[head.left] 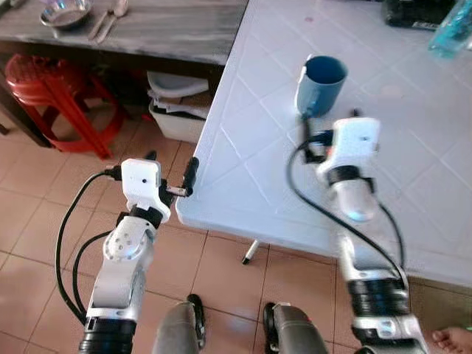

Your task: Setting the table

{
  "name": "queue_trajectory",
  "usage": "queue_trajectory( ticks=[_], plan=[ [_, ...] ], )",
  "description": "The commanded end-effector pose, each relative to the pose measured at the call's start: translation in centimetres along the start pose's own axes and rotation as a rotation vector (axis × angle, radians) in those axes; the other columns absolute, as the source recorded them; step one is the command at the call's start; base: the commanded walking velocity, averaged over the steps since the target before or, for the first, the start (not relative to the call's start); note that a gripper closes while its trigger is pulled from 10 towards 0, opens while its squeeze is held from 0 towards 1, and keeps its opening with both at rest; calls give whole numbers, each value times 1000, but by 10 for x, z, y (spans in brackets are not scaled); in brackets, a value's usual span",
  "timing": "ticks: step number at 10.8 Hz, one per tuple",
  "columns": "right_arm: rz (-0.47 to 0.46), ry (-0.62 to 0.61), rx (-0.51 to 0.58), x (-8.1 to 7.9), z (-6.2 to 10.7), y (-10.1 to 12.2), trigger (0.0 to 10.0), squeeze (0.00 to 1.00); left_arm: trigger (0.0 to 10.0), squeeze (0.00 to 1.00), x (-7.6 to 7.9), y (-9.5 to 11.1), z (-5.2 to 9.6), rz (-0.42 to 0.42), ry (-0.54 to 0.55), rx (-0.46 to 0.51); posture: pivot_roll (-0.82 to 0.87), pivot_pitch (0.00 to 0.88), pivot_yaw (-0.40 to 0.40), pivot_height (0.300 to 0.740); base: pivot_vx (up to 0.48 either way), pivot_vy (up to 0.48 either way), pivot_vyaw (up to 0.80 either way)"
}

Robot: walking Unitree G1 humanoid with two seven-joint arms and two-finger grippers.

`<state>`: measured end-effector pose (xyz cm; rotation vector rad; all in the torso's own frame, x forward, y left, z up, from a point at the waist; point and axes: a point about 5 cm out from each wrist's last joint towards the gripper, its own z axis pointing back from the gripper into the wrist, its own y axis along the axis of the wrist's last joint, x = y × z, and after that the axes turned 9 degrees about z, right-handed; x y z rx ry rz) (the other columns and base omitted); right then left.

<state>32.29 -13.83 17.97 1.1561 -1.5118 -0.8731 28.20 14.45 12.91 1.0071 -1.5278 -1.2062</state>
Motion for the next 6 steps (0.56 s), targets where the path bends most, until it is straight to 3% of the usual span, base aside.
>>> queue_trajectory(
  ticks=[1,2,3,5,6],
  plan=[
    [-4,20,0,-5,-5,3,10000,1000,10000,0,0,0,3,-8,-2,-9,-31,275,60,740,0,0,0],
    [-2,49,8,-9,-9,6,10000,573,10000,0,0,0,5,-8,-3,-14,-30,283,59,740,0,0,0],
    [-3,63,9,-12,-10,7,10000,0,10000,0,0,-1,7,-8,-1,-19,-30,288,56,740,0,0,0],
    [0,69,17,-16,-17,12,10000,0,10000,0,2,-1,7,-1,-3,-23,-33,301,53,740,0,0,0],
    [14,9,-14,-8,-21,10,10000,0,10000,0,4,-1,7,7,-12,-26,-33,303,53,740,0,0,0]
  ],
)
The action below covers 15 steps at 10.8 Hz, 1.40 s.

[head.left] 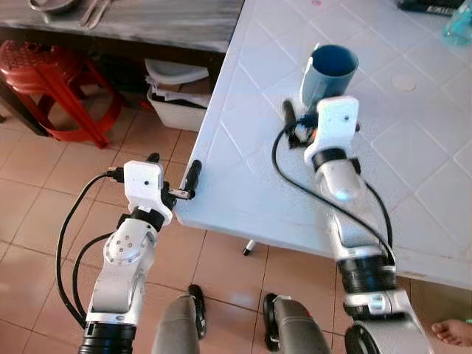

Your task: Setting the table

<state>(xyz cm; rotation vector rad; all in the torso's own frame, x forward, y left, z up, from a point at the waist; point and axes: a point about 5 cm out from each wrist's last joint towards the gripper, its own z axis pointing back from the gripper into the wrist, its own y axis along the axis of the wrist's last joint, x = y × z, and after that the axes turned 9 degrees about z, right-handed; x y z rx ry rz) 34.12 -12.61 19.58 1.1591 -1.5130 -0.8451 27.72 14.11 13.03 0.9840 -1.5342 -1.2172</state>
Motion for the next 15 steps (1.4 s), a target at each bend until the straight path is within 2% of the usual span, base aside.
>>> queue_trajectory(
  ticks=[1,2,6,15],
  plan=[
    [6,-19,-22,5,-1,-6,745,0,10000,0,-1,-2,3,-1,2,-15,-33,307,54,740,0,0,0],
    [9,-24,-21,10,-4,-6,0,0,10000,0,-1,-2,3,-2,2,-15,-32,309,53,740,0,0,0],
    [32,-72,2,23,-24,2,0,0,10000,0,-2,0,6,-7,12,-18,-15,324,48,740,0,0,0],
    [44,-102,5,30,-26,-2,0,0,10000,0,0,3,4,-1,9,-9,-20,314,44,740,0,0,0]
  ],
)
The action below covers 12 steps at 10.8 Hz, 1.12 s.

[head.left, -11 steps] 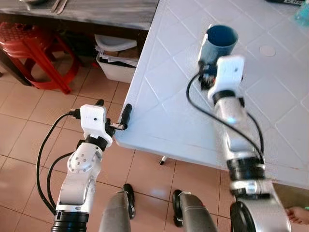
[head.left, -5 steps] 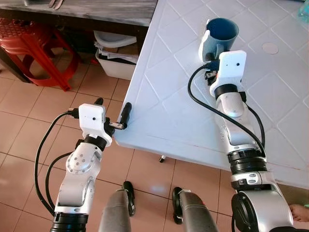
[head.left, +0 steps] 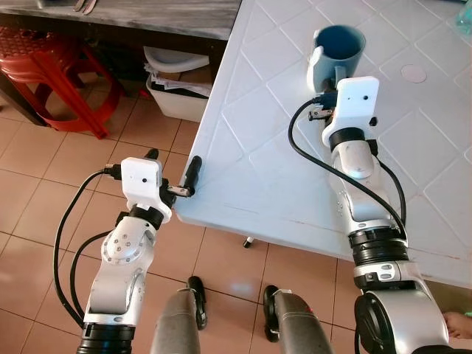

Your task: Setting the table

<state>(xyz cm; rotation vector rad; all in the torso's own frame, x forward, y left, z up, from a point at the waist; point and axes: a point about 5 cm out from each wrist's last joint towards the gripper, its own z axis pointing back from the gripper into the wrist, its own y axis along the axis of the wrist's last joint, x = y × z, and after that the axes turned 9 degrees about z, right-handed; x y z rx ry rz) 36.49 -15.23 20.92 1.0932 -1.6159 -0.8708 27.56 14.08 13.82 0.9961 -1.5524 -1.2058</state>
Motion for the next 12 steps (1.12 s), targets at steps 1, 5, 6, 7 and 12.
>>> queue_trajectory(
  ticks=[1,5,6,7,12],
  plan=[
    [-9,-13,-2,2,0,-1,0,0,10000,0,0,-2,1,11,3,-15,-22,308,42,740,0,0,0],
    [-79,-43,30,7,6,4,0,0,10000,0,12,4,-4,81,-88,16,-30,289,29,740,0,0,0],
    [-146,-44,62,6,13,9,0,0,10000,0,6,2,-5,72,-30,15,-35,285,20,740,0,0,0],
    [-170,-27,87,4,18,13,0,0,10000,0,2,1,-5,60,2,13,-35,285,20,740,0,0,0],
    [-137,34,108,-1,56,12,10000,0,10000,0,-9,-3,-10,30,74,16,-50,254,29,740,0,480,0]
  ],
)
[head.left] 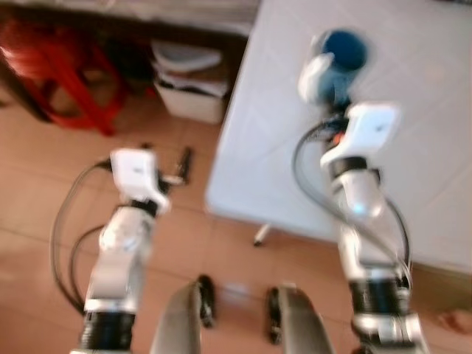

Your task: Setting the table

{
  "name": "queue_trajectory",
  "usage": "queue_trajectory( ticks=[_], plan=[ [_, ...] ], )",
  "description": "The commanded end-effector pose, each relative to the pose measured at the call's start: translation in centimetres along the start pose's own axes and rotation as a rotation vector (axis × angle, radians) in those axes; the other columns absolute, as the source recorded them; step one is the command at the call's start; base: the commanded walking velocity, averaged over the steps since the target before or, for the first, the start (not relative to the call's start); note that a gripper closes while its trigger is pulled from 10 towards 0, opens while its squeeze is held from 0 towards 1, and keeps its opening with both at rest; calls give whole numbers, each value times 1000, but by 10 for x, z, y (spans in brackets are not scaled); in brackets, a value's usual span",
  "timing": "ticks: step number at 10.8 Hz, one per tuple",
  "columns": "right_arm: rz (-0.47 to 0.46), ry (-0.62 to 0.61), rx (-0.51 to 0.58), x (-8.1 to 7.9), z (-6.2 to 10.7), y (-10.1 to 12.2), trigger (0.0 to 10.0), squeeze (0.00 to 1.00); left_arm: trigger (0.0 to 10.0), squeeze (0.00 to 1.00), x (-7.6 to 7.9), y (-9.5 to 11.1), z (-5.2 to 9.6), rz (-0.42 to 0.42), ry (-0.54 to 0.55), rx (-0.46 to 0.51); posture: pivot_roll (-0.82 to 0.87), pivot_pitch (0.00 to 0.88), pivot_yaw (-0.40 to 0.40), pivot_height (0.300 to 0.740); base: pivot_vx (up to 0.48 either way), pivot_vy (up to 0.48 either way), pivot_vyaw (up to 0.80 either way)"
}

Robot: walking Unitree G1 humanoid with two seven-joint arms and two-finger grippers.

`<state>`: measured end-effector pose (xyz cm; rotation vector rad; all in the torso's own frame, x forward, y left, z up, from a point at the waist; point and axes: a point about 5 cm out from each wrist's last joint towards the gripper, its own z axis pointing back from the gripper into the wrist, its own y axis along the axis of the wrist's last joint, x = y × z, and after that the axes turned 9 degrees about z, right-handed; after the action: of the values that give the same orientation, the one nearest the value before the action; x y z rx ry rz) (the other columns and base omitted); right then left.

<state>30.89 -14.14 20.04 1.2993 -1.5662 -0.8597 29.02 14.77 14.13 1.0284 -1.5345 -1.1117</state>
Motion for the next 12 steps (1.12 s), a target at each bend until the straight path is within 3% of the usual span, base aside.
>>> queue_trajectory(
  ticks=[1,3,5,12],
  plan=[
    [24,-27,-13,11,6,-3,10000,0,10000,0,4,-7,2,2,-3,-17,-51,236,33,740,0,480,0],
    [29,-51,-25,18,3,-5,10000,0,10000,0,5,-9,-4,4,-22,-10,-63,195,41,740,0,480,0],
    [21,-47,-17,15,-3,-3,10000,0,10000,0,6,-6,-12,15,-37,11,-57,180,46,740,0,467,0],
    [22,-41,-32,12,1,-7,10000,0,10000,0,5,-8,-8,-18,-64,29,-60,174,50,740,320,319,0]
  ],
)
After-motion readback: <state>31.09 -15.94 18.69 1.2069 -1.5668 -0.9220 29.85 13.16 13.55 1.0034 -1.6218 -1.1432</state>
